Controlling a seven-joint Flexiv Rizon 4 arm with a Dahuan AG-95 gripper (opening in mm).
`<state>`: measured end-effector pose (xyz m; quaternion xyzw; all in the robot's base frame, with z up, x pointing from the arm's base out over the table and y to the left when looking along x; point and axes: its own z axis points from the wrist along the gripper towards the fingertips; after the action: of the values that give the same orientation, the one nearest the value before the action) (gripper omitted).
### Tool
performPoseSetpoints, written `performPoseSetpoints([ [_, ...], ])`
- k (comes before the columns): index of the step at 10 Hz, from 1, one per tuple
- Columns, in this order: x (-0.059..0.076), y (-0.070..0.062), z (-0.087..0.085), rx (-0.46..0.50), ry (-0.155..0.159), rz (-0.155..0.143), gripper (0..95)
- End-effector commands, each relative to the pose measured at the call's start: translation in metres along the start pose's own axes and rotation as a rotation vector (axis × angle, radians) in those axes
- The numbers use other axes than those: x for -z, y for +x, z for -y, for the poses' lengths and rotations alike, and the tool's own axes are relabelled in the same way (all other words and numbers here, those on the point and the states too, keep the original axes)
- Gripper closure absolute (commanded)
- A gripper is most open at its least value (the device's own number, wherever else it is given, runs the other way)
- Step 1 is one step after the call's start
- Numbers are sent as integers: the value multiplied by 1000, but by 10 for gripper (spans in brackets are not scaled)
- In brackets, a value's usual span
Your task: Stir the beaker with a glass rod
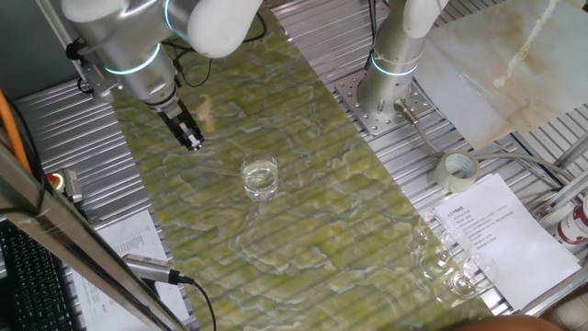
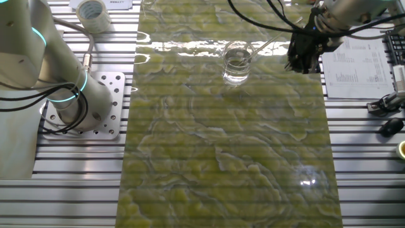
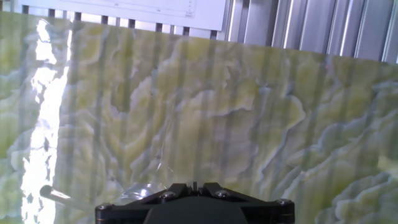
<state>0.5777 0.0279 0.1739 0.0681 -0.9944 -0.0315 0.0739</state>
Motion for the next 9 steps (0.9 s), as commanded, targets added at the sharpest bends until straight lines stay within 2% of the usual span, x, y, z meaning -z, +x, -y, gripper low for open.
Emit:
performPoseSetpoints([
  [1, 0, 1, 0, 14, 2, -22, 950],
  [3, 0, 1, 0, 21, -2, -62, 950],
  [9, -1, -5, -1, 16, 1, -56, 950],
])
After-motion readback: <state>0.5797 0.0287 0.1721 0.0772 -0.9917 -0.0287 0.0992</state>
